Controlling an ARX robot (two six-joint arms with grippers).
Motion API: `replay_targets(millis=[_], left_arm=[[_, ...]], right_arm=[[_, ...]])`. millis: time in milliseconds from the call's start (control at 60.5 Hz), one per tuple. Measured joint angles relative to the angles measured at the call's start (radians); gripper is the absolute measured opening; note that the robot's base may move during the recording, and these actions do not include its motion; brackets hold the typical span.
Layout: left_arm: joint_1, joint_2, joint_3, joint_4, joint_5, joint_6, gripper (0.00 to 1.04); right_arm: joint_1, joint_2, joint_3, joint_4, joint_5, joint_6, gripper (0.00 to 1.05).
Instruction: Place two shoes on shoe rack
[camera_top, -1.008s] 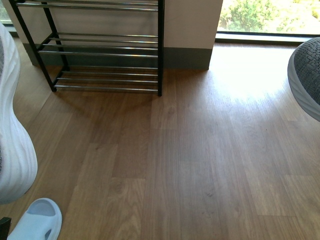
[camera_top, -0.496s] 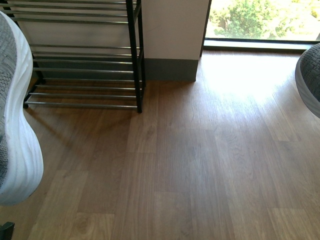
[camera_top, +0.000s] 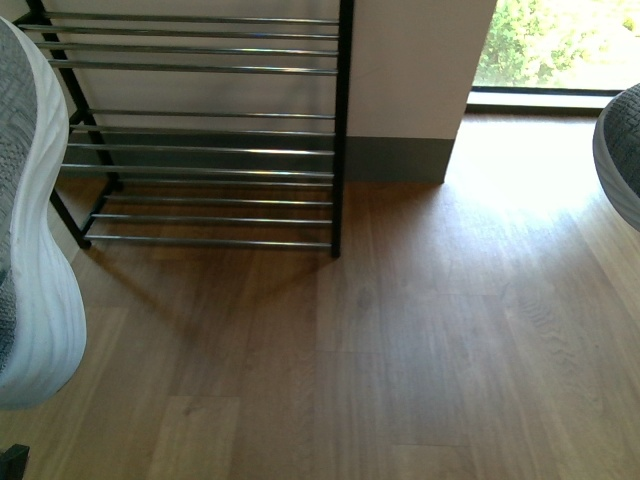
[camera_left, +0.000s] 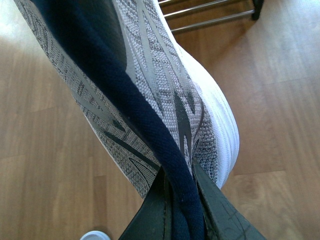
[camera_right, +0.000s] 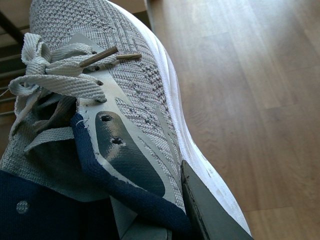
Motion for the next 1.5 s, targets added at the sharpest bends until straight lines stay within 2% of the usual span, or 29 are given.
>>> replay_targets(millis=[264,479,1504], left_arm=[[0.008,0.0,-0.001,0.0,-0.026,-0.011,0.03],[0.002,0.0,-0.001,0.0,0.005,-0.004,0.03],[0.003,0.0,-0.001,0.0,-0.001,-0.004,0.03]], right_arm=[[0.008,-0.001,-0.001,0.0,-0.028,0.0,0.01],[0.001,0.0,-0.001,0.0,0.008,0.0,0.01],[0.004,0.0,-0.001,0.0,0.001,0.0,0.01]])
